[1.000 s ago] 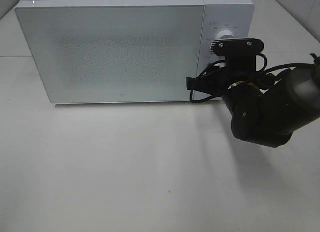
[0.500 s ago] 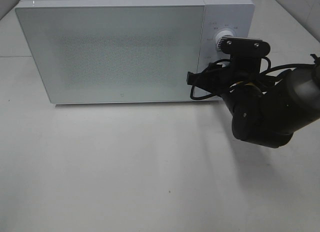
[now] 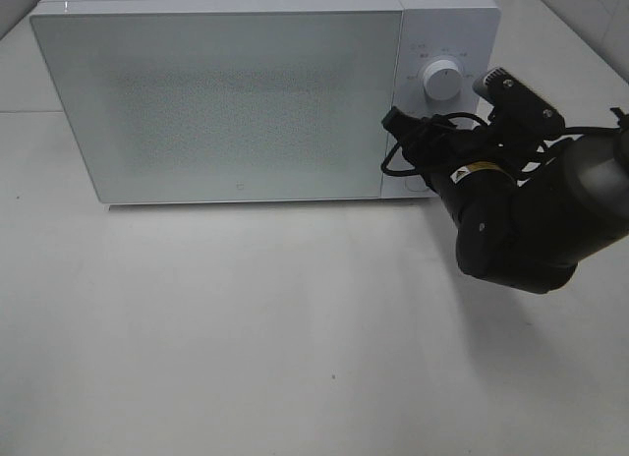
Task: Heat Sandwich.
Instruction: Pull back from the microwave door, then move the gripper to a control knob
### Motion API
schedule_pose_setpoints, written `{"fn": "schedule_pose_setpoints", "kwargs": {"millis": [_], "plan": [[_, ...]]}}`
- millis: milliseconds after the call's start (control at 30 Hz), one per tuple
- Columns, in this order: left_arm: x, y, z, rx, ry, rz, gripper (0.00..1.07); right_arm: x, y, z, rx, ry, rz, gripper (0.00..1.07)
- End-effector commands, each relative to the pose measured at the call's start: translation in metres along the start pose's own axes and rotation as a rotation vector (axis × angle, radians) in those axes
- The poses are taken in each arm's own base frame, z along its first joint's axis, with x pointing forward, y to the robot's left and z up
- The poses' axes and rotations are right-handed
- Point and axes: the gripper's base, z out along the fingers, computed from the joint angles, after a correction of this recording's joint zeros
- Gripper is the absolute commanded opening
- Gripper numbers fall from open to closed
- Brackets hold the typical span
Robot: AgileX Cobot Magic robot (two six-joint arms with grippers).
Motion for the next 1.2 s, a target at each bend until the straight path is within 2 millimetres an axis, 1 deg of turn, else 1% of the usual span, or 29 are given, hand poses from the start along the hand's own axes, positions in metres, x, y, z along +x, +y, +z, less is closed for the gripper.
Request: {"fn": "schedule_pose_setpoints", "kwargs": {"millis": [33,133,200,233,300,333,400,467,500,600,633,767,833,867,967,1200], "plan": [[0.0002,-0.0002,-0.0022,0.010,-0.027,-0.001,0.98,-0.0074,0.0027,0.0004,0.005,-0.035,0.135,0.11],[0.0002,-0.0002,-0.0022,0.010,-0.027,-0.001,0.98,-0.0078,0.0031,0.0010,0.003,-0.036,0.276,0.11],[0.0002,-0.0002,-0.0022,0.010,-0.027,-0.001,0.98,-0.0080,0.0031,0.0010,0.001,-0.038,0.310,0.11],[0.0002,-0.0002,-0.0022,0.010,-0.027,-0.001,0.98,-0.0087,0.0027,0.0013,-0.001,-0.042,0.393,0.11],[0.0002,-0.0002,-0.0022,0.010,-0.027,-0.001,0.98,-0.0093,0.0029,0.0013,-0.005,-0.048,0.475,0.11],[0.0002,-0.0002,-0.0022,0.010,-0.027,-0.001,0.98,-0.0093,0.0029,0.0013,-0.005,-0.048,0.475,0.11],[0.0002,-0.0002,-0.0022,0.010,-0.027,-0.001,0.98,-0.0110,0.0034,0.0012,-0.019,-0.064,0.580,0.11],[0.0002,-0.0002,-0.0022,0.010,-0.027,-0.001,0.98,-0.0114,0.0036,0.0011,-0.024,-0.068,0.650,0.11],[0.0002,-0.0002,-0.0022,0.010,-0.027,-0.001,0.98,-0.0114,0.0036,0.0011,-0.024,-0.068,0.650,0.11],[0.0002,-0.0002,-0.0022,0.010,-0.027,-0.001,0.98,-0.0133,0.0042,0.0010,-0.044,-0.083,0.787,0.11],[0.0002,-0.0002,-0.0022,0.010,-0.027,-0.001,0.98,-0.0133,0.0042,0.0010,-0.044,-0.083,0.787,0.11],[0.0002,-0.0002,-0.0022,0.010,-0.027,-0.001,0.98,-0.0155,0.0041,0.0008,-0.061,-0.104,0.932,0.11],[0.0002,-0.0002,-0.0022,0.010,-0.027,-0.001,0.98,-0.0155,0.0041,0.0008,-0.062,-0.103,0.960,0.12],[0.0002,-0.0002,-0.0022,0.010,-0.027,-0.001,0.98,-0.0156,0.0038,0.0008,-0.064,-0.105,1.028,0.12],[0.0002,-0.0002,-0.0022,0.010,-0.027,-0.001,0.98,-0.0156,0.0037,0.0007,-0.065,-0.104,1.065,0.12],[0.0002,-0.0002,-0.0022,0.010,-0.027,-0.001,0.98,-0.0157,0.0034,0.0007,-0.062,-0.106,1.066,0.13]]}}
